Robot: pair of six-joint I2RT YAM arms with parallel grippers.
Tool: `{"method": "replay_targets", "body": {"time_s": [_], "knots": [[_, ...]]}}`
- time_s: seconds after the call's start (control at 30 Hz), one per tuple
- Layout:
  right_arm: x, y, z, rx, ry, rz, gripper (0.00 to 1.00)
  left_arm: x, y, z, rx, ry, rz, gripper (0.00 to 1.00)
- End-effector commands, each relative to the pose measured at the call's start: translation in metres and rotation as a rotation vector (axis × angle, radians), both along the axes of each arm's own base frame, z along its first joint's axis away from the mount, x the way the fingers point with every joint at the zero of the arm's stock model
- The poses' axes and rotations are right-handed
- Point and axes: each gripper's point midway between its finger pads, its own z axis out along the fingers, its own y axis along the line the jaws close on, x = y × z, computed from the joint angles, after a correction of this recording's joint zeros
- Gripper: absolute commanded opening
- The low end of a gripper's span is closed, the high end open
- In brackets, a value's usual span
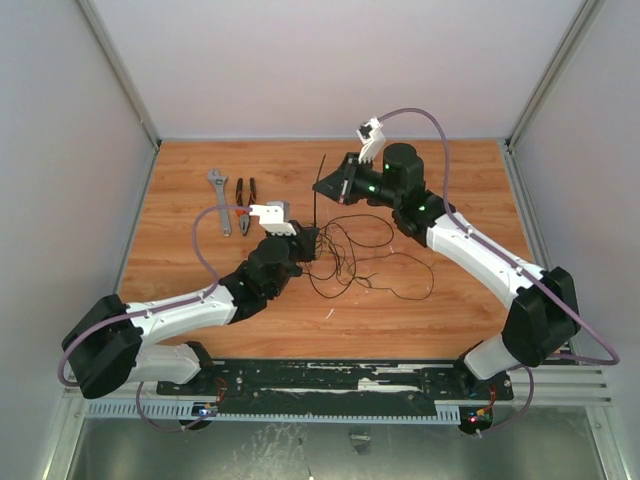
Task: Zip-tie the wires
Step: Tie the cable at the center of the board.
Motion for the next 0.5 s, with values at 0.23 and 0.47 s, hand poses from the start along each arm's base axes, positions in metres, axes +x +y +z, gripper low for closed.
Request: {"method": "replay_targets", "body": {"time_s": [0.23, 0.47], "knots": [[-0.014, -0.037, 0.097, 0.154, -0.306, 0.010, 0.08, 0.003, 0.017, 0.037, 0.179, -0.037, 0.029, 0.00], [-0.019, -0.084, 0.091, 0.065, -0.389, -0.100, 0.56, 0.003, 0.025, 0.090, 0.187, -0.090, 0.048, 0.00]]}}
